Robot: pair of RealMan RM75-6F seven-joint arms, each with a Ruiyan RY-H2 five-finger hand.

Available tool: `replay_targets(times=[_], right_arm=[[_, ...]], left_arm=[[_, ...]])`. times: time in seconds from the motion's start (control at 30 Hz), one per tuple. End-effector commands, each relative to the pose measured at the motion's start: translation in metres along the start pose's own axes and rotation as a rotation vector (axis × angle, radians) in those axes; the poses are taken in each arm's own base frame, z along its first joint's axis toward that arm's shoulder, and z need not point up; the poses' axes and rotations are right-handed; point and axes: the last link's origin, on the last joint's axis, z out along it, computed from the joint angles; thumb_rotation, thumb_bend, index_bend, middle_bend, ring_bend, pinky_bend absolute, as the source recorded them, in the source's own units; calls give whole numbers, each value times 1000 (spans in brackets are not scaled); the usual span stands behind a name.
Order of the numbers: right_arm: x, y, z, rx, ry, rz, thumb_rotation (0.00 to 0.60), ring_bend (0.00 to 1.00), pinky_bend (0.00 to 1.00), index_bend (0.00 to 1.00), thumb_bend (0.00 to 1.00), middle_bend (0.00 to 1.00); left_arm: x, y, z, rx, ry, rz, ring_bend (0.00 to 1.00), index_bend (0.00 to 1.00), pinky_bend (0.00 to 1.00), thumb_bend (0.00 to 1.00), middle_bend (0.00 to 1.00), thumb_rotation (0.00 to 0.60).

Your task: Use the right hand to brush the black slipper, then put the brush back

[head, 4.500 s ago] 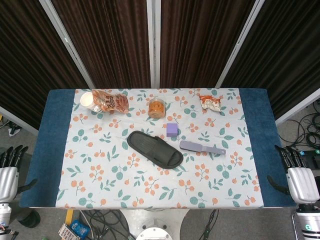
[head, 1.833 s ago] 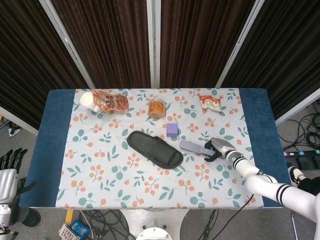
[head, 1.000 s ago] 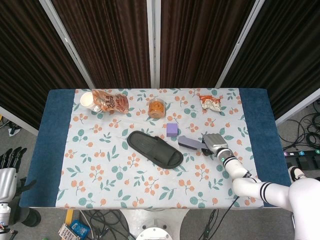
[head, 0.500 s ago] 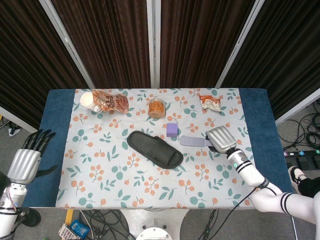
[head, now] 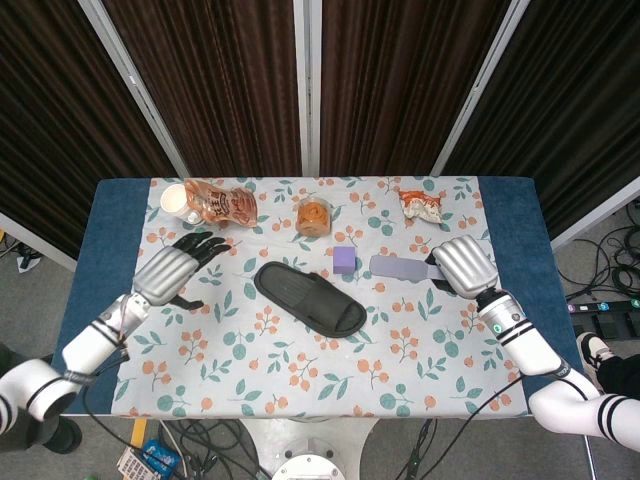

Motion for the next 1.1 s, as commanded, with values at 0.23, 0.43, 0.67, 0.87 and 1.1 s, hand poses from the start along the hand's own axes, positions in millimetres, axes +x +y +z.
replay_targets(times=[0.23, 0.43, 0.67, 0.87, 1.1], right_arm=[[-4, -5, 5, -2, -10, -4, 600, 1000, 1000, 1000, 503, 1000], [-8, -13, 11, 11, -17, 7, 600, 1000, 1000, 1000, 503, 1000], [-13, -13, 15, 5, -30, 11, 600, 1000, 1000, 1000, 502, 1000], [-22, -13, 17, 4, -60, 12, 600, 1000, 1000, 1000, 501, 1000], [-34, -19, 22, 22, -89, 15, 600, 1000, 1000, 1000, 500, 1000]], left_arm=[[-31, 19, 89, -20, -150, 36, 24, 149, 117, 160, 143, 600], [-48, 31, 114, -28, -222, 102, 24, 144, 118, 160, 138, 600], [-65, 45, 132, -22, -280, 80, 24, 144, 119, 159, 138, 600], [-67, 51, 141, -17, -284, 70, 56, 171, 145, 161, 178, 600], [-75, 57, 146, -15, -297, 70, 116, 263, 201, 198, 256, 600]])
